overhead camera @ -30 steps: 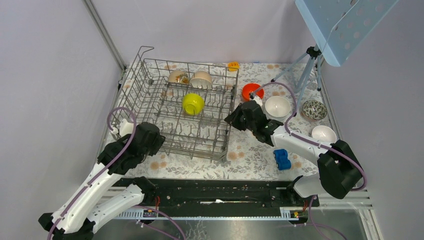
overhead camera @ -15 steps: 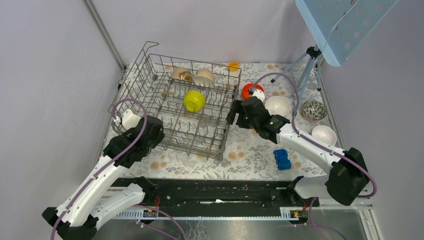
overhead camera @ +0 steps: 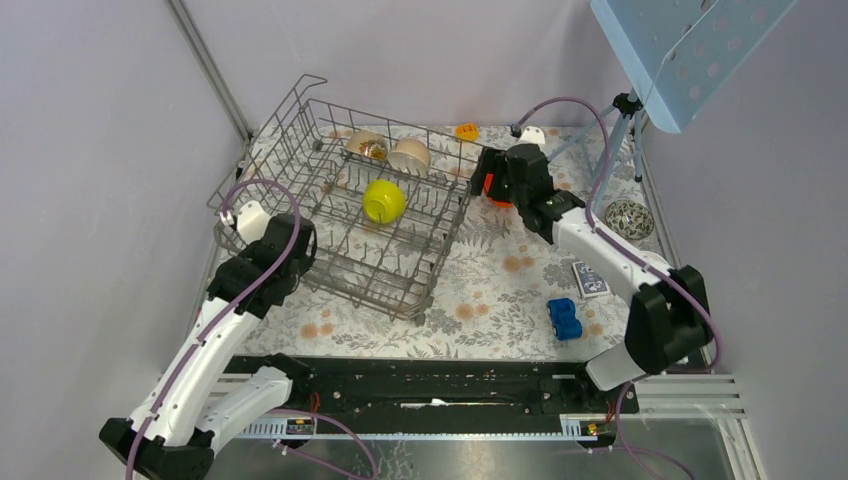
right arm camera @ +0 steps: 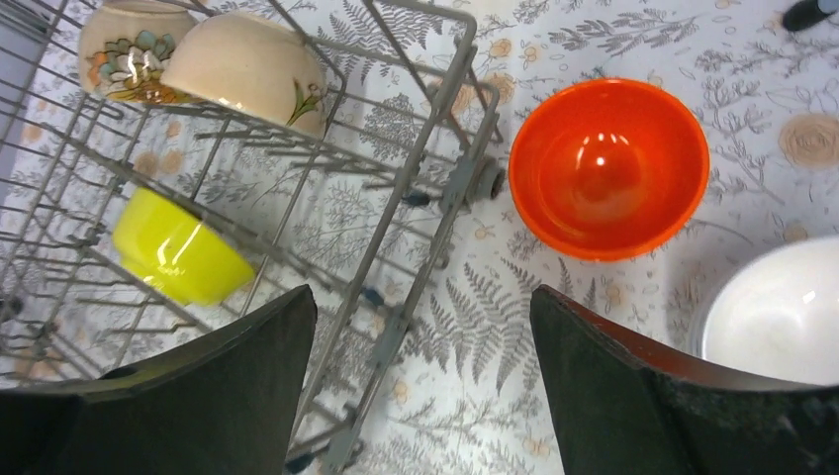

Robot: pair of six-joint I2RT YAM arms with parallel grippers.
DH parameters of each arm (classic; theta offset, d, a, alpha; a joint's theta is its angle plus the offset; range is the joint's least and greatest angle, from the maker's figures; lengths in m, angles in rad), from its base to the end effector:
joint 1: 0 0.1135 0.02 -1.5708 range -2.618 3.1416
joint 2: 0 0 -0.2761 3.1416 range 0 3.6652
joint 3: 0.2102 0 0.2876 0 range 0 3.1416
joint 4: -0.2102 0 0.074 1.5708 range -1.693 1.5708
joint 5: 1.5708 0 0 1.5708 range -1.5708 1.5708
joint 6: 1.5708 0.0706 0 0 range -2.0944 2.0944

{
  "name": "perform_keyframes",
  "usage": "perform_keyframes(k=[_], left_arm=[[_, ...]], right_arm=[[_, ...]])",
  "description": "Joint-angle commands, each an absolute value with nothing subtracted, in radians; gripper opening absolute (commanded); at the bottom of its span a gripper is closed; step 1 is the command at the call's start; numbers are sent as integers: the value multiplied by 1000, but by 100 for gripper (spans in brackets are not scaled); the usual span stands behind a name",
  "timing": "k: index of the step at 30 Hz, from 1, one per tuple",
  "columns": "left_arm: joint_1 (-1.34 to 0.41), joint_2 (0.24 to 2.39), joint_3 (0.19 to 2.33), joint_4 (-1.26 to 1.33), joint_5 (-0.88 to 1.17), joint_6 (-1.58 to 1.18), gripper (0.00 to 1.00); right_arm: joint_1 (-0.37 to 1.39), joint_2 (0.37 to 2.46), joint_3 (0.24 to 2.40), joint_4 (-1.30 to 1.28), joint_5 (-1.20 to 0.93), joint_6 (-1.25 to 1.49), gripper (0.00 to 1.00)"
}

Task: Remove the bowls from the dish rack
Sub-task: Adjust the dish rack at the center of the board.

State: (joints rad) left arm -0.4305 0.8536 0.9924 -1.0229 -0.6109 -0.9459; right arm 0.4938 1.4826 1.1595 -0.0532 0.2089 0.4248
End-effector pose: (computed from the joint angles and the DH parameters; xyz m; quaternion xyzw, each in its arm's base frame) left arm 0.1917 -0.0435 0.3180 -0.3268 0.8426 0.0148 0.4278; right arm 0.3719 0.1836 0.3036 0.0302 0.8239 0.1707 0.5396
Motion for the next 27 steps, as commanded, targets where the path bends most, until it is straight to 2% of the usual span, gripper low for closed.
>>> perform_keyframes(k=[1, 9, 13, 19, 25, 27], left_arm=[[-391, 860, 1006, -1000, -734, -836, 0], [-304, 917, 1044, -992, -793, -812, 0], [-261, 943, 1053, -957, -750, -778, 0], [-210, 985, 1061, -917, -648, -769, 0], [-165, 992, 1065, -895, -581, -797, 0], [-162, 998, 1074, -895, -575, -801, 4]], right_arm=[[469, 1581, 1252, 94, 112, 347, 85], [465, 1809, 1486, 18, 150, 290, 84], [464, 1898, 1583, -81, 156, 276, 79], [465, 1953, 1602, -136, 121, 289, 60], [471, 1895, 1496, -96, 58, 327, 38], [477, 1865, 1459, -86, 53, 342, 32]])
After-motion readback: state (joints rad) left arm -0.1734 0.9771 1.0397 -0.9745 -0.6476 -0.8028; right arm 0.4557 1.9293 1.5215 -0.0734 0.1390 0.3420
